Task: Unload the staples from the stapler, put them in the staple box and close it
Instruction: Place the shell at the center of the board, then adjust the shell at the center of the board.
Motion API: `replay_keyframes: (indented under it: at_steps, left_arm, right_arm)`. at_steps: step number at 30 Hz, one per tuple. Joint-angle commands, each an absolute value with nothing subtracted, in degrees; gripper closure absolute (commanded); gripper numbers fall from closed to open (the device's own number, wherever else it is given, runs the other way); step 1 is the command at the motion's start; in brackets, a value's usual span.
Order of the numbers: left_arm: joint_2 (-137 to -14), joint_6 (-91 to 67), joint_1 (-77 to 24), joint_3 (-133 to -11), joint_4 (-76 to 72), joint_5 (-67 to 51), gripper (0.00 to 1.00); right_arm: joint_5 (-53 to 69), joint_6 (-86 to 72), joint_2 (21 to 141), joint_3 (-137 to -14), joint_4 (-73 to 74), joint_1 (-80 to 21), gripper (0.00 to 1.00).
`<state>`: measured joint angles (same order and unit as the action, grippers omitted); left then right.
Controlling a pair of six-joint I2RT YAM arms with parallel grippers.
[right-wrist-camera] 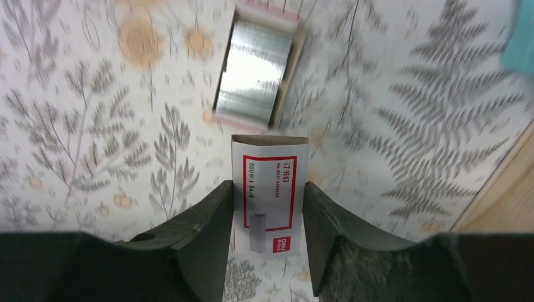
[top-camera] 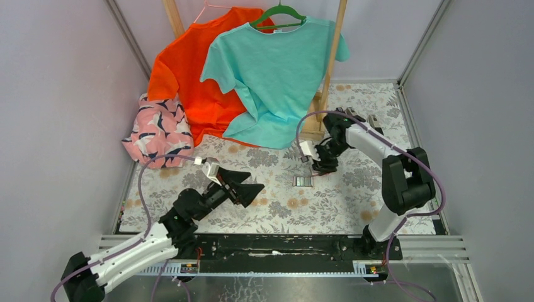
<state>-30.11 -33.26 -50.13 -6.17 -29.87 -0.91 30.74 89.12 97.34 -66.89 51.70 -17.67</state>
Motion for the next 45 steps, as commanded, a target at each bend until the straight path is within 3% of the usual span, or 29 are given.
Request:
replay_keyframes:
  at_steps: [1, 10, 14, 16, 23, 28, 31, 36, 40, 45]
  left_arm:
    - [-24.2, -29.3, -49.7, -10.5, -13.4, 4.9, 0.00]
    - [-14.4, -28.8, -49.8, -15.2, 2.8, 14.0, 0.00]
    - [-12.9, -29.1, -49.8, -14.4, 2.8, 14.1, 0.00]
    - [-13.3, -29.2, -49.9, -14.1, 2.4, 13.5, 0.00]
    - [-21.3, -28.9, -49.8, -11.7, -6.0, 8.2, 0.02]
    - [-34.7, -23.7, -49.8, -10.0, -19.4, -0.8, 0.07]
    - [-44.3, -22.2, -49.8, -6.9, -35.2, -5.6, 0.09]
    - [-56.6, -20.0, -49.7, -4.1, -55.4, -8.9, 0.09]
    - [-61.2, -15.2, -49.8, -5.8, -53.7, -13.1, 0.12]
    - [-65.8, -10.9, -49.7, -11.2, -42.1, -7.9, 0.12]
  right_arm:
    - [33.7, 75.5, 95.5, -71.6, 49.8, -24.9, 0.51]
    - [34.1, 47.5, 99.2, -75.5, 35.1, -40.0, 0.47]
    - [32.7, 38.3, 101.8, -74.5, 29.2, -43.2, 0.28]
    - [32.8, 36.1, 102.7, -74.5, 29.1, -43.2, 0.23]
    - [43.3, 41.5, 90.8, -69.9, 32.7, -40.1, 0.25]
    - [53.5, 64.3, 81.5, -63.7, 47.0, -39.2, 0.26]
    - [56.5, 82.5, 79.1, -61.8, 59.6, -38.5, 0.32]
    - [47.4, 76.7, 78.9, -59.0, 50.8, -38.4, 0.46]
    - [39.7, 74.3, 82.1, -59.4, 48.8, -38.4, 0.53]
    - [42.2, 72.4, 83.8, -61.2, 50.3, -37.4, 0.71]
